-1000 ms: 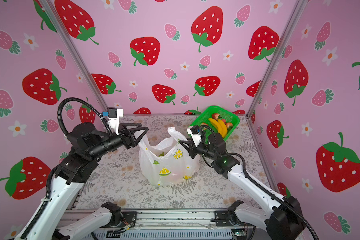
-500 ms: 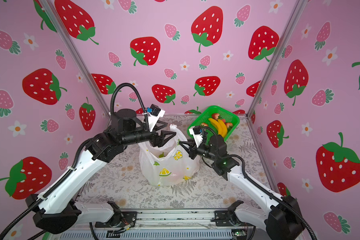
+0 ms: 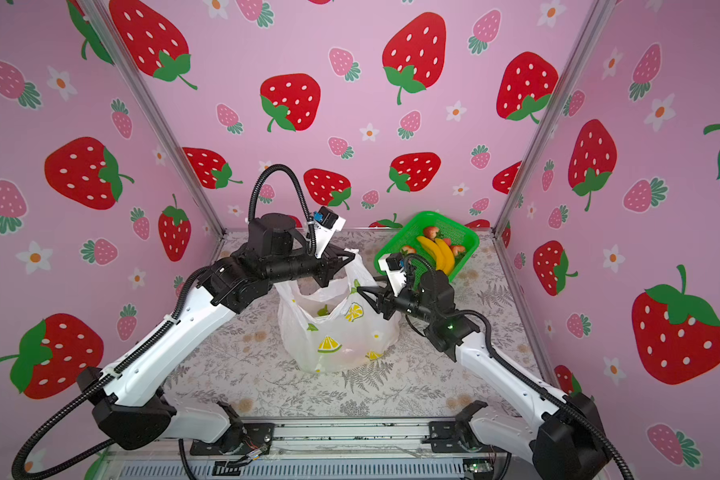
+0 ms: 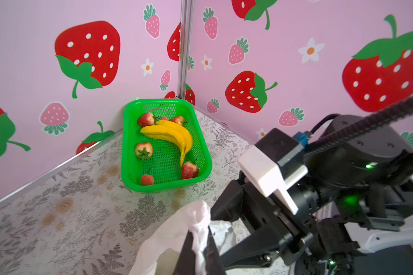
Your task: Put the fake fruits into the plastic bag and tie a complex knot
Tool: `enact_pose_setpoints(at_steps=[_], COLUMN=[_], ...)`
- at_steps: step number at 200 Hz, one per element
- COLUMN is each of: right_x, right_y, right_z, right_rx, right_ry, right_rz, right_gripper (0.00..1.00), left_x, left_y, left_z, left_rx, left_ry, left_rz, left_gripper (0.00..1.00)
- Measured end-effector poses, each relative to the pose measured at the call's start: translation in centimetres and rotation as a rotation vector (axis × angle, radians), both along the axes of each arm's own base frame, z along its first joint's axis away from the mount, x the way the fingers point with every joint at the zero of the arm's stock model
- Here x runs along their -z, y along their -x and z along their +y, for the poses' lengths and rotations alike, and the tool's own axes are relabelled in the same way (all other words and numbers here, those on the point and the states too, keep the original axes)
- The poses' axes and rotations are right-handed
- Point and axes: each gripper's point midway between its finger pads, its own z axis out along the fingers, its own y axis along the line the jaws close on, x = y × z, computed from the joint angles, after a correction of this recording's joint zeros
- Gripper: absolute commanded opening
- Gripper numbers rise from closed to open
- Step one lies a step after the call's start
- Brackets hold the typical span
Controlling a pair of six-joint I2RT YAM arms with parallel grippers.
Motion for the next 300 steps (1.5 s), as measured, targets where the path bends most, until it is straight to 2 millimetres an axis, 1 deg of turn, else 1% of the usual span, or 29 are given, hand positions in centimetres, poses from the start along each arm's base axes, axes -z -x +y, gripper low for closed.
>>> enact_pose_setpoints(at_steps=[4, 8, 21, 31, 40, 55, 67, 81, 88, 95, 106, 114, 123, 138, 146, 174, 184, 197, 205, 217, 225, 228, 231, 238, 247, 260, 266, 283, 300], right_x=[-0.1, -0.4, -1.3, -2.2, -3.1, -3.9, -4.3, -4.7, -4.7, -4.5, -3.8, -3.0, -1.9, -0.4, 0.5, 3.8, 5.0, 6.4, 6.9, 7.3, 7.3, 7.2, 7.1, 6.7, 5.7, 4.2, 3.5, 1.7, 0.5], right_y=[0.1, 0.2, 0.5, 0.8, 0.9, 0.6, -0.1, -1.1, -1.5, -1.7, -1.7, -1.5, -1.2, -0.6, -0.1, 1.6, 2.2, 2.7, 2.7, 2.4, 2.0, 1.9, 1.7, 1.4, 1.2, 1.2, 1.3, 2.0, 2.5], right_z=[-0.2, -0.4, -1.0, -1.6, -2.0, -2.2, -1.8, -0.6, 0.2, 0.9, 1.7, 2.4, 2.9, 3.3, 3.3, 2.5, 2.1, 1.5, 1.2, 0.8, 0.6, 0.6, 0.5, 0.3, 0.2, -0.1, -0.3, -0.3, 0.1], right_rx=[0.004, 0.008, 0.022, 0.037, 0.053, 0.067, 0.060, 0.023, -0.012, -0.050, -0.109, -0.160, -0.214, -0.284, -0.307, -0.348, -0.342, -0.319, -0.296, -0.252, -0.221, -0.210, -0.196, -0.168, -0.135, -0.085, -0.068, -0.030, 0.002], right_ry=[0.006, 0.013, 0.029, 0.036, 0.041, 0.057, 0.073, 0.088, 0.093, 0.098, 0.101, 0.106, 0.109, 0.109, 0.110, 0.112, 0.113, 0.114, 0.113, 0.108, 0.105, 0.102, 0.097, 0.088, 0.071, 0.035, 0.018, -0.031, -0.061], right_rz=[-0.012, -0.041, -0.125, -0.189, -0.250, -0.310, -0.335, -0.353, -0.360, -0.362, -0.355, -0.339, -0.320, -0.280, -0.253, -0.189, -0.166, -0.134, -0.122, -0.097, -0.094, -0.098, -0.087, -0.092, -0.120, -0.152, -0.168, -0.210, -0.244], right_gripper=[0.82, 0.87, 0.95, 1.00, 1.00, 1.00, 1.00, 0.99, 0.95, 0.87, 0.64, 0.49, 0.38, 0.25, 0.21, 0.15, 0.15, 0.20, 0.27, 0.42, 0.50, 0.51, 0.56, 0.63, 0.71, 0.78, 0.85, 0.94, 0.97], left_x=[-0.1, -0.1, -0.3, -0.3, -0.2, 0.0, 0.0, -0.1, -0.2, -0.2, -0.4, -0.5, -0.5, -0.4, -0.2, 1.1, 1.8, 2.4, 2.7, 2.8, 2.6, 2.5, 2.4, 2.2, 1.9, 1.6, 1.5, 1.3, 1.3], left_y=[0.1, 0.1, 0.3, 0.5, 0.8, 1.3, 1.6, 1.9, 2.0, 2.2, 2.4, 2.5, 2.6, 2.8, 2.9, 3.0, 2.9, 2.9, 2.9, 3.0, 3.0, 2.9, 2.9, 2.9, 2.9, 2.8, 2.8, 2.8, 2.7], left_z=[-0.1, -0.1, -0.3, -0.4, -0.4, -0.4, -0.4, -0.4, -0.4, -0.4, -0.4, -0.3, -0.3, -0.3, -0.3, -0.5, -0.6, -0.7, -0.8, -1.0, -1.1, -1.1, -1.1, -1.2, -1.3, -1.4, -1.4, -1.4, -1.4], left_rx=[0.002, 0.004, 0.015, 0.024, 0.033, 0.048, 0.058, 0.069, 0.073, 0.078, 0.084, 0.086, 0.088, 0.089, 0.089, 0.079, 0.073, 0.068, 0.068, 0.068, 0.068, 0.069, 0.069, 0.069, 0.070, 0.069, 0.068, 0.067, 0.065], left_ry=[0.008, 0.014, 0.031, 0.043, 0.052, 0.061, 0.066, 0.074, 0.076, 0.079, 0.084, 0.090, 0.097, 0.106, 0.111, 0.117, 0.115, 0.116, 0.120, 0.132, 0.145, 0.150, 0.155, 0.165, 0.179, 0.193, 0.199, 0.207, 0.211], left_rz=[0.007, 0.011, 0.016, 0.022, 0.028, 0.044, 0.051, 0.054, 0.054, 0.054, 0.054, 0.051, 0.054, 0.067, 0.080, 0.150, 0.180, 0.215, 0.232, 0.249, 0.256, 0.256, 0.258, 0.259, 0.260, 0.263, 0.262, 0.262, 0.268], left_gripper=[0.00, 0.00, 0.00, 0.00, 0.00, 0.00, 0.00, 0.00, 0.00, 0.00, 0.00, 0.00, 0.00, 0.00, 0.00, 0.00, 0.00, 0.00, 0.00, 0.00, 0.00, 0.00, 0.00, 0.00, 0.00, 0.00, 0.00, 0.00, 0.00])
